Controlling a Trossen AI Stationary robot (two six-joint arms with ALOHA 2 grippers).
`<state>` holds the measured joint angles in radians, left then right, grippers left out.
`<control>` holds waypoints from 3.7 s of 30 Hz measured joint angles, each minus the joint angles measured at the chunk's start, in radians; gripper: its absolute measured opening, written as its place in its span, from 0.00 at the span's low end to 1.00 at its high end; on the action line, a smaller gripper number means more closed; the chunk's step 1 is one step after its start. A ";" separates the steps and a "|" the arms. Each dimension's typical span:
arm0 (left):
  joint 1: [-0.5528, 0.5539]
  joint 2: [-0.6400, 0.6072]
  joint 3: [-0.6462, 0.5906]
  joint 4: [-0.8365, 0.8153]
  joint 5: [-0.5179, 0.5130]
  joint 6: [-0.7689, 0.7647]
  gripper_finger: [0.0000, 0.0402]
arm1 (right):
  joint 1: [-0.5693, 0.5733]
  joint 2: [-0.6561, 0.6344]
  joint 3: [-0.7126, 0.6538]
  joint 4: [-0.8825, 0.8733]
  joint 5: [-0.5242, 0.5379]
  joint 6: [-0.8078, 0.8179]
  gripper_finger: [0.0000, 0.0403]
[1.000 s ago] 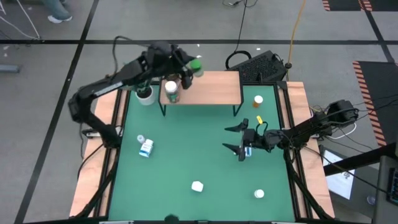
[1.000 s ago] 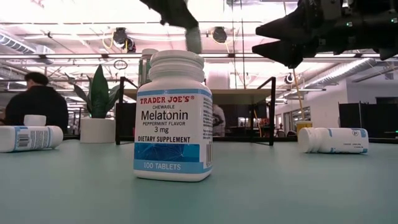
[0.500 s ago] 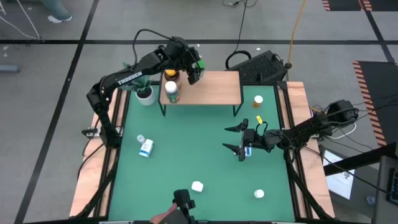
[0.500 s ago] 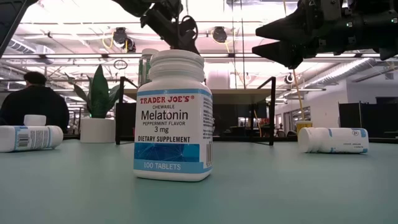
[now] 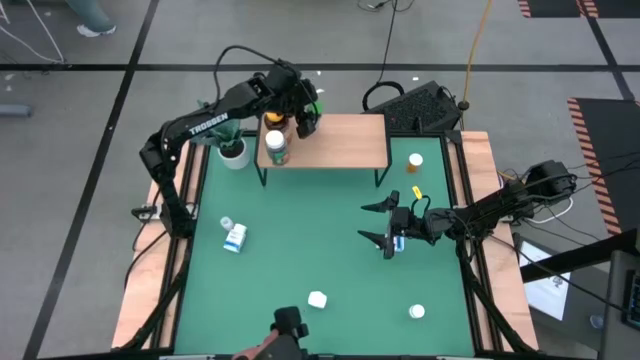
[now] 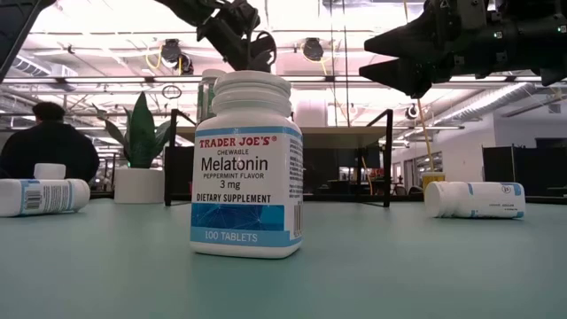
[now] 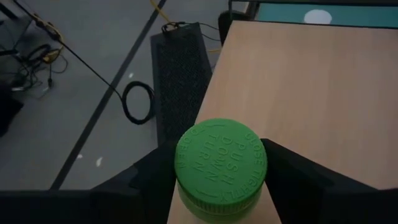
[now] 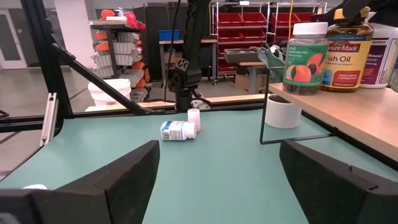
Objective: Pick and place medicine bottles onto shelf by color
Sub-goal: Put the green pill bottle on the shelf
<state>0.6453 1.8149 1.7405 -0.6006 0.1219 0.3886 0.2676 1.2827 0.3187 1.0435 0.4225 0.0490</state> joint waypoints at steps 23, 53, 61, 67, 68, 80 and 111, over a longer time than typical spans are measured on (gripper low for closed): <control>0.002 -0.002 0.000 -0.001 -0.079 0.010 0.62 | 0.000 0.000 0.000 0.000 0.000 0.000 0.81; -0.032 -0.014 0.270 -0.287 -0.100 0.020 0.64 | -0.019 0.000 0.001 0.000 0.001 -0.005 0.81; -0.041 0.126 0.398 -0.351 -0.132 0.002 0.64 | -0.050 0.000 0.001 0.000 -0.004 -0.009 0.81; -0.041 0.247 0.617 -0.517 -0.177 0.001 0.64 | -0.071 0.000 0.001 -0.001 -0.008 -0.036 0.81; -0.041 0.245 0.598 -0.511 -0.177 0.009 0.64 | -0.073 0.000 0.001 -0.001 -0.009 -0.038 0.81; -0.020 0.273 0.592 -0.552 -0.175 0.024 0.64 | -0.084 0.000 0.001 0.000 -0.062 -0.032 0.81; -0.020 0.273 0.592 -0.504 -0.237 0.048 0.36 | -0.084 0.000 0.001 0.000 -0.062 -0.024 0.81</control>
<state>0.6250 2.0880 2.3329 -1.1048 -0.1150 0.4362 0.1841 1.2831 0.3195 1.0434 0.3607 0.0254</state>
